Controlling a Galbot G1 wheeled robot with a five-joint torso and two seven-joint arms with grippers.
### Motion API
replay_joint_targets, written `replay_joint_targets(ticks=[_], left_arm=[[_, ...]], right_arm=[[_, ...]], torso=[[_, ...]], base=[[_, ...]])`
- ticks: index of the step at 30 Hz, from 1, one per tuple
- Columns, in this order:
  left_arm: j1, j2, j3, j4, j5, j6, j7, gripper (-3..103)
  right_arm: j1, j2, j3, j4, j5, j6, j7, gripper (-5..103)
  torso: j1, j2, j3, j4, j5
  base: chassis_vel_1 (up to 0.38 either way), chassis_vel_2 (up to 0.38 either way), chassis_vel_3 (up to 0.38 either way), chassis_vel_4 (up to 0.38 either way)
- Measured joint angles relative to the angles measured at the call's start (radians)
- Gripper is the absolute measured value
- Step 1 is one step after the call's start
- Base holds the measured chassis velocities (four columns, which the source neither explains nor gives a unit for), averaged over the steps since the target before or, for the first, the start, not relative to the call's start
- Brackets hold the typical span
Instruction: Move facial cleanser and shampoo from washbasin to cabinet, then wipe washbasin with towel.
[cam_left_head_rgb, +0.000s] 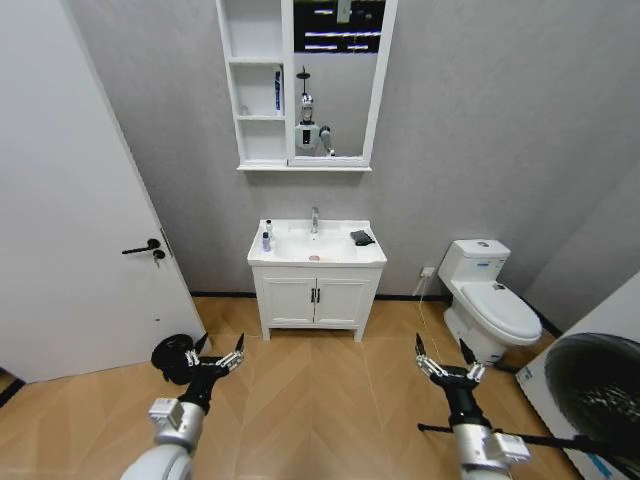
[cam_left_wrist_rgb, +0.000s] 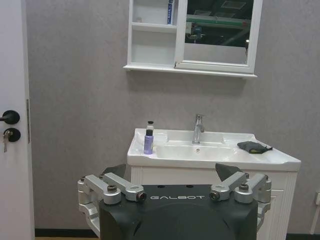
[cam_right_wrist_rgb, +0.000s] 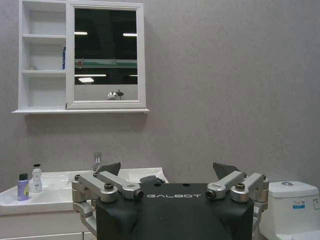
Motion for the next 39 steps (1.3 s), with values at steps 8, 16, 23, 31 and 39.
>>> replay_joint_targets(ticks=[8,16,23,31,39], left_arm=[[-0.007,0.000,0.001,0.018,0.000,0.000,0.000,98],[-0.005,-0.010,0.001,0.015,-0.001,0.000,0.001,98],[-0.006,-0.025,0.007,0.020,0.007,-0.001,0.001,98],[-0.007,-0.027,0.018,0.024,0.015,-0.002,0.002,98],[-0.002,-0.030,0.023,0.027,0.023,-0.003,0.004,98]], right_arm=[[0.010,0.011,-0.008,0.012,-0.008,-0.009,0.001,100],[0.001,0.017,-0.008,0.012,-0.013,-0.008,0.001,100],[0.000,0.019,-0.009,0.013,-0.016,-0.007,0.001,100],[0.004,0.024,-0.011,0.013,-0.019,-0.004,-0.005,100],[0.008,0.027,-0.017,0.008,-0.020,0.001,-0.009,100]], torso=[[0.000,0.000,0.000,0.0000,0.0000],[0.000,0.000,0.000,0.0000,0.0000],[0.000,0.000,0.000,0.0000,0.0000],[0.000,0.000,0.000,0.0000,0.0000],[0.000,0.000,0.000,0.0001,0.0001]], base=[[0.000,0.000,0.000,0.000],[0.000,0.000,0.000,0.000],[0.000,0.000,0.000,0.000],[0.000,0.000,0.000,0.000],[-0.017,0.013,0.013,-0.009]])
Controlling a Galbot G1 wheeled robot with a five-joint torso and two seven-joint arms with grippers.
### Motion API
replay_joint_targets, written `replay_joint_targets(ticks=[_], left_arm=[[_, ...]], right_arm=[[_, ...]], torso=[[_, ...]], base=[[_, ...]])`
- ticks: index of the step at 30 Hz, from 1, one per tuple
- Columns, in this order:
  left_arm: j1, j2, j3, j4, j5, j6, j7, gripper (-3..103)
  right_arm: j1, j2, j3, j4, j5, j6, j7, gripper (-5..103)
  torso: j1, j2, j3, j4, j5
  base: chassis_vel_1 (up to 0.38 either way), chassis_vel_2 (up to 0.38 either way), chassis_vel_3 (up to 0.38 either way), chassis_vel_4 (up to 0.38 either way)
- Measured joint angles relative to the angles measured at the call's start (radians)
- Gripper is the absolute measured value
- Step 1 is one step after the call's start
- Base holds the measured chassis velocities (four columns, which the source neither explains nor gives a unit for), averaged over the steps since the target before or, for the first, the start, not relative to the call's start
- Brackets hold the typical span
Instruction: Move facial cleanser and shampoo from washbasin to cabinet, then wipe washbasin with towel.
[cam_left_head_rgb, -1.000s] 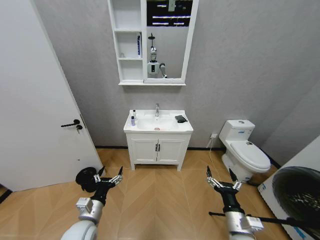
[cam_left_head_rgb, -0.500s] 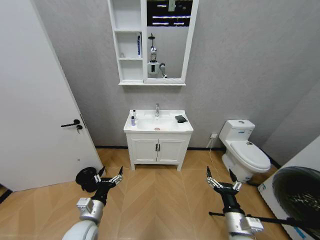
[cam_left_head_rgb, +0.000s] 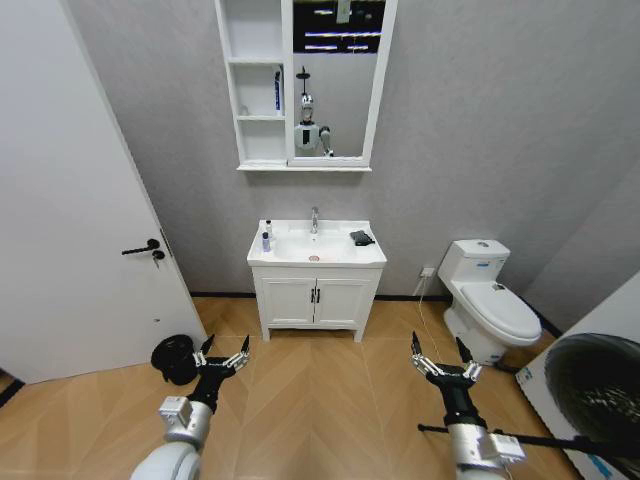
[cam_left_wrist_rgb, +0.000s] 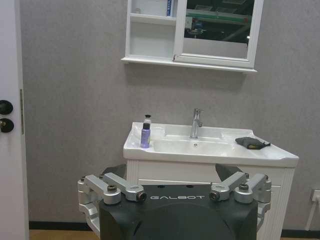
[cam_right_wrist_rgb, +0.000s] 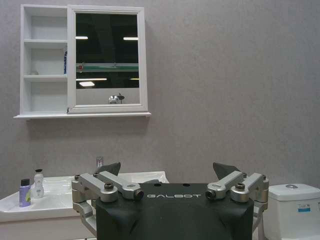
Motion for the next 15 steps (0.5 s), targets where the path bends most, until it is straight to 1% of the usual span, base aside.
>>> replay_joint_targets(ticks=[6,12,14,15], left_arm=[[0.004,-0.004,0.005,-0.001,0.007,-0.001,0.000,98],[0.005,-0.006,0.015,0.000,0.014,-0.001,0.001,98],[0.004,-0.008,0.022,0.003,0.018,-0.001,0.001,98],[0.004,-0.008,0.022,0.003,0.018,-0.001,0.001,98]], right_arm=[[-0.002,0.001,-0.002,-0.001,-0.001,0.005,0.000,100],[-0.008,0.000,0.004,-0.002,0.002,0.012,0.000,100],[-0.010,0.000,0.005,-0.002,0.003,0.013,0.000,100],[-0.010,0.000,0.005,-0.002,0.003,0.013,0.000,100]], torso=[[0.000,0.000,0.000,-0.0002,0.0000],[0.001,0.000,0.000,0.0002,0.0002],[0.000,0.000,0.000,-0.0006,-0.0003],[0.000,0.000,0.000,-0.0006,-0.0003]], base=[[-0.128,0.111,0.136,-0.124],[-0.203,0.226,0.228,-0.222],[-0.262,0.263,0.251,-0.268],[-0.262,0.263,0.250,-0.268]])
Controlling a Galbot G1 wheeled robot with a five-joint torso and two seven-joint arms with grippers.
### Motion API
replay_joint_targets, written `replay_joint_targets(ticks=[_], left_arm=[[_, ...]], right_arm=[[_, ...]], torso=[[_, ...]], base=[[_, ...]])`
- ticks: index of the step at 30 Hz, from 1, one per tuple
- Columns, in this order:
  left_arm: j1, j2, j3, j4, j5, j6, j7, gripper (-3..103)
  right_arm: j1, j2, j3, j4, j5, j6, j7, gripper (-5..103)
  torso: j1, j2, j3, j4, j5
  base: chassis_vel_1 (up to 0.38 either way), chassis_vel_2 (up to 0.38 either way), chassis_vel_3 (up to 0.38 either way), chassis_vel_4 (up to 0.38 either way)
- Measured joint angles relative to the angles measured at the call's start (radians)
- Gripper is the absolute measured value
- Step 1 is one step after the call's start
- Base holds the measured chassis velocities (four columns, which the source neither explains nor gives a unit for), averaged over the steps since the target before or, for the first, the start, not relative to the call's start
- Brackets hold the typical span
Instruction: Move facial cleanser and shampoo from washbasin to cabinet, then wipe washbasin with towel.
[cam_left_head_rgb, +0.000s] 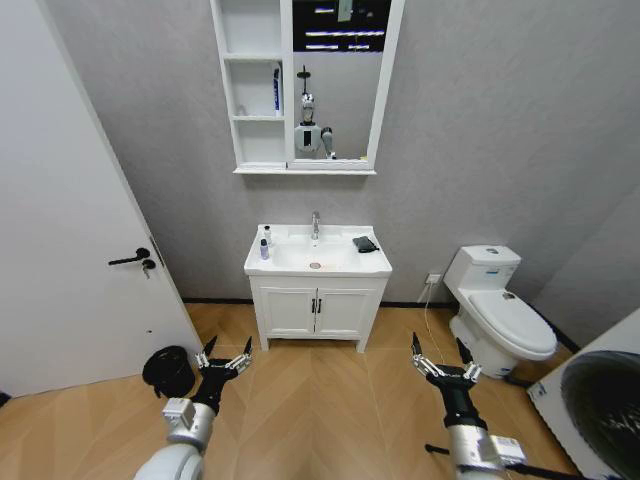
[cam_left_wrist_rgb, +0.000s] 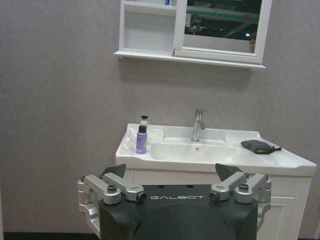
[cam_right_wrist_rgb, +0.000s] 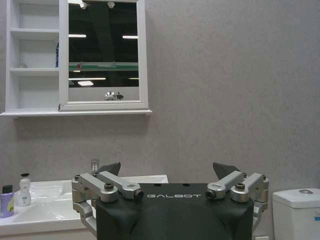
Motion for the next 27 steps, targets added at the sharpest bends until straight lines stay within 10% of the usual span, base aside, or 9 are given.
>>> replay_joint_targets(ticks=[27], left_arm=[[-0.007,-0.002,0.011,0.023,0.029,-0.001,0.006,98]], right_arm=[[0.010,0.000,-0.009,-0.017,0.002,0.054,-0.020,100]], torso=[[0.001,0.000,0.000,0.0004,-0.0005]], base=[[-0.332,0.339,0.336,-0.339]])
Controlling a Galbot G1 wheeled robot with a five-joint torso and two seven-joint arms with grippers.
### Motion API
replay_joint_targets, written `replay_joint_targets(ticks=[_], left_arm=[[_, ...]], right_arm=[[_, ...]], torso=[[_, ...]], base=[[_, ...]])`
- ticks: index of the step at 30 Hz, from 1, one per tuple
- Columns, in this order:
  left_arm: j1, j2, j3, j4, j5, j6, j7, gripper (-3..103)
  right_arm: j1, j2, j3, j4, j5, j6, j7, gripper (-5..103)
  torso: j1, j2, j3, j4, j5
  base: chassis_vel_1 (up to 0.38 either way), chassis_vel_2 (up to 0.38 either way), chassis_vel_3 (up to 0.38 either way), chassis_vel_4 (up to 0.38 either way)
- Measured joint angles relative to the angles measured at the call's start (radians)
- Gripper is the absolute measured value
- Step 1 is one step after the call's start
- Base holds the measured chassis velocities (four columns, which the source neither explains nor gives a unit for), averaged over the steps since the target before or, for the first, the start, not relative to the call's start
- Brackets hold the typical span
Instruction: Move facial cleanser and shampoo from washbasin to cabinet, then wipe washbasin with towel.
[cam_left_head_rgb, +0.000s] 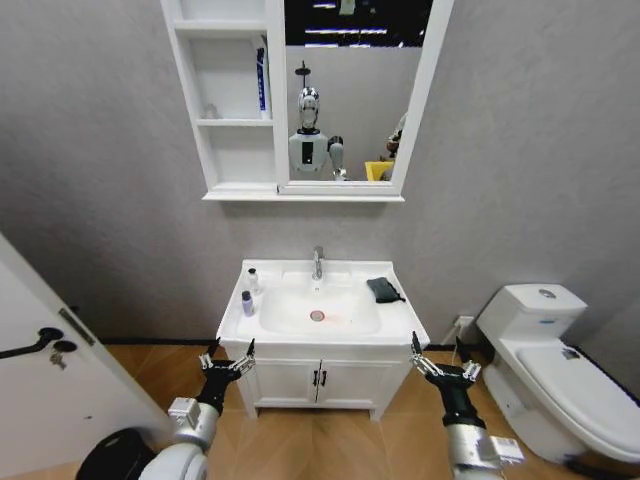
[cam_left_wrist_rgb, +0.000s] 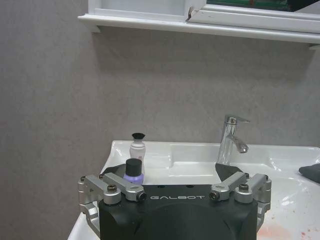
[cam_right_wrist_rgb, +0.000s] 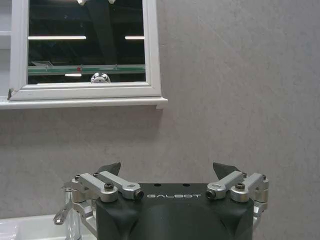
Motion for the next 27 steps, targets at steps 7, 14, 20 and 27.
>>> replay_joint_targets(ticks=[7,14,20,27], left_arm=[[-0.029,0.010,0.003,0.046,0.021,-0.005,0.002,98],[-0.136,0.036,-0.003,0.165,0.049,-0.008,-0.004,98],[-0.257,0.053,0.010,0.283,0.050,-0.012,-0.009,98],[-0.357,0.049,0.041,0.390,0.047,-0.007,-0.028,97]], right_arm=[[-0.012,0.000,0.009,-0.001,-0.004,0.016,-0.009,100],[-0.008,-0.010,0.012,-0.001,-0.023,0.008,0.000,100],[-0.017,-0.013,0.026,-0.001,-0.024,0.008,0.002,100],[-0.022,-0.018,0.036,-0.009,-0.031,0.012,0.009,100]], torso=[[0.000,0.000,0.000,-0.0002,0.0006],[-0.003,0.001,-0.001,0.0002,0.0006],[-0.002,0.001,0.000,-0.0001,0.0007],[-0.001,0.000,0.000,0.0000,0.0007]], base=[[-0.134,0.138,0.071,-0.071],[0.069,-0.049,-0.040,0.040],[0.009,-0.015,-0.007,0.008],[0.000,0.000,0.000,0.000]])
